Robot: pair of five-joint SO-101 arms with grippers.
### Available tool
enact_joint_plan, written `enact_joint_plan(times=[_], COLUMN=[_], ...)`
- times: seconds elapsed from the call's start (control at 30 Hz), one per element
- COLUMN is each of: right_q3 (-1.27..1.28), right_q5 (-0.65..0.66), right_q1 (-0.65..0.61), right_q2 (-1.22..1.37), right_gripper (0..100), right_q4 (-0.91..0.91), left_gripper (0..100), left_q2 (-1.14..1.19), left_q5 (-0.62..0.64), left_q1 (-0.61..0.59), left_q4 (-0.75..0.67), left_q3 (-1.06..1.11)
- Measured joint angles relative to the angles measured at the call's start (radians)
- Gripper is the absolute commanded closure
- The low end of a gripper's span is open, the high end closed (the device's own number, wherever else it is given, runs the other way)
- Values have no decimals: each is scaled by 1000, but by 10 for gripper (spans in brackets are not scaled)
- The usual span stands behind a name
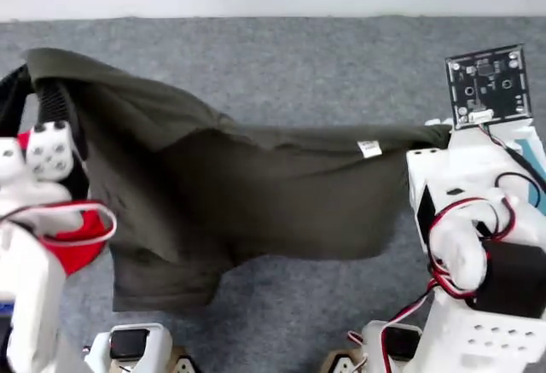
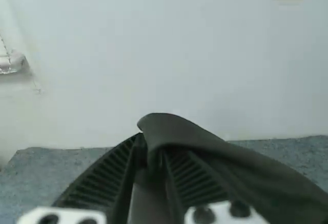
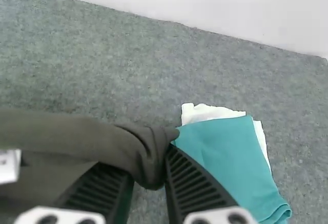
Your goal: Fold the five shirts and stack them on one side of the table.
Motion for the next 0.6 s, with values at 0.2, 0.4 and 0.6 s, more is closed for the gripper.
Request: enact_joint_plan(times=[0.2, 0.4, 0.6], right_q3=[-86, -301, -376], right_q5=[0, 0, 2], right_q1=[0, 0, 0], right_q2=[0, -18, -21], right_gripper=[988, 988, 989], right_q4=[14, 127, 183], left_gripper=[988, 988, 988], left_q2=[2, -17, -18], left_q5=[0, 0, 0], left_q1=[0, 0, 0], left_q4=[31, 187, 256], left_q3=[-140, -453, -525])
